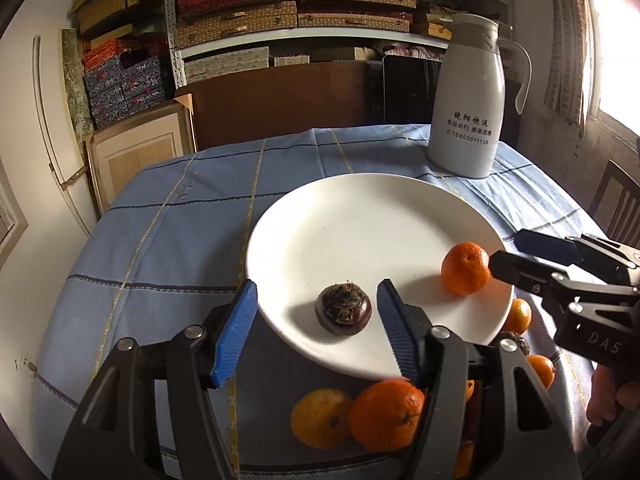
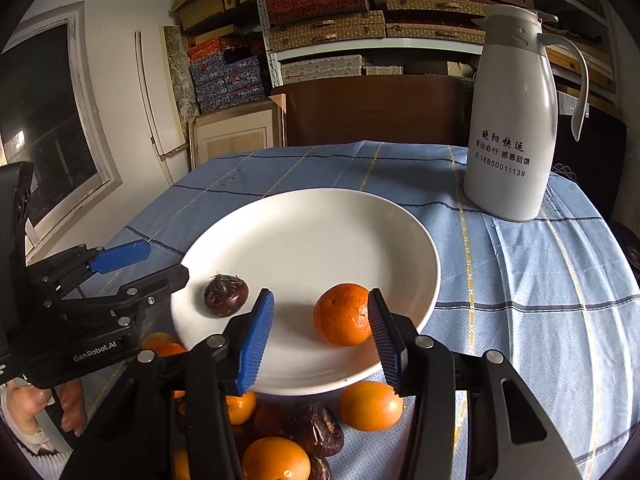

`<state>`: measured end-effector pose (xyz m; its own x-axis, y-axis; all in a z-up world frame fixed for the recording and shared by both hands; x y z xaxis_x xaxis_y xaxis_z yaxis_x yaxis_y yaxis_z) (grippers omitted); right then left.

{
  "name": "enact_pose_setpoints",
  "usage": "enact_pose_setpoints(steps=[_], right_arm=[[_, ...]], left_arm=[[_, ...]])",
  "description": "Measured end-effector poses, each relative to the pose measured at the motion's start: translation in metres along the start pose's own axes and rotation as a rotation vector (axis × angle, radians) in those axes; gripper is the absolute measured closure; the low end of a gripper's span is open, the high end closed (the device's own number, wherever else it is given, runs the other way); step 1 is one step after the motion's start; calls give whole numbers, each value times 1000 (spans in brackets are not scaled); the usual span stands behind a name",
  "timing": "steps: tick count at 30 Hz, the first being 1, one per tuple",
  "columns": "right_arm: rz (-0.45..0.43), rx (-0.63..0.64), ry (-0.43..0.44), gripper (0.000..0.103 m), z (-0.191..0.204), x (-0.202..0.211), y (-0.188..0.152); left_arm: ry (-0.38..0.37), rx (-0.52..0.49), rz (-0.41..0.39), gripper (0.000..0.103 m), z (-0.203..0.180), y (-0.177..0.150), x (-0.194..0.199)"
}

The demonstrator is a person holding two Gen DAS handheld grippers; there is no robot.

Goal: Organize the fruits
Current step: 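Open both tools and withdraw them from the plate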

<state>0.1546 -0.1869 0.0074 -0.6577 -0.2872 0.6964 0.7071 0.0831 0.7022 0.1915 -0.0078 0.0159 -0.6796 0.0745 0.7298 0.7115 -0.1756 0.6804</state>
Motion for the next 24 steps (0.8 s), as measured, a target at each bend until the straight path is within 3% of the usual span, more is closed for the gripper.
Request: enact_pose_setpoints(steps=[2,5,10,16,24], right_arm=[[-9,-13,5,52,-1,7,-5],[-38,-31,-3,44,-2,21,-13],[-95,-70,-22,21,-5,47,-34],[-75,-57,-42,16,3,56,-69],[-103,-28,-72,8,11,73,-89]], left_arm=[[8,6,-1,31,0,-7,3],[42,18,-19,28,2,-20,15],[93,59,-42,12,6,-47,34],[113,70,-33,8,6,-79,49],[93,81,-8,5,4,-101,60]])
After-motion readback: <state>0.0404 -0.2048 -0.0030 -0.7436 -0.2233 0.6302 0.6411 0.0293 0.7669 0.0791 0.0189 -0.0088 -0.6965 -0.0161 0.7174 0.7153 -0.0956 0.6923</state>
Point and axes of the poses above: each gripper's, at about its wrist camera, not at the fingertips, and x roughly against the way its jaws point, z to its left, y to its top, the point moved 2 cm from there along -x, roughly the way its jaws point, and after that the axes turned 8 degrees about z, right-handed, at the moved point
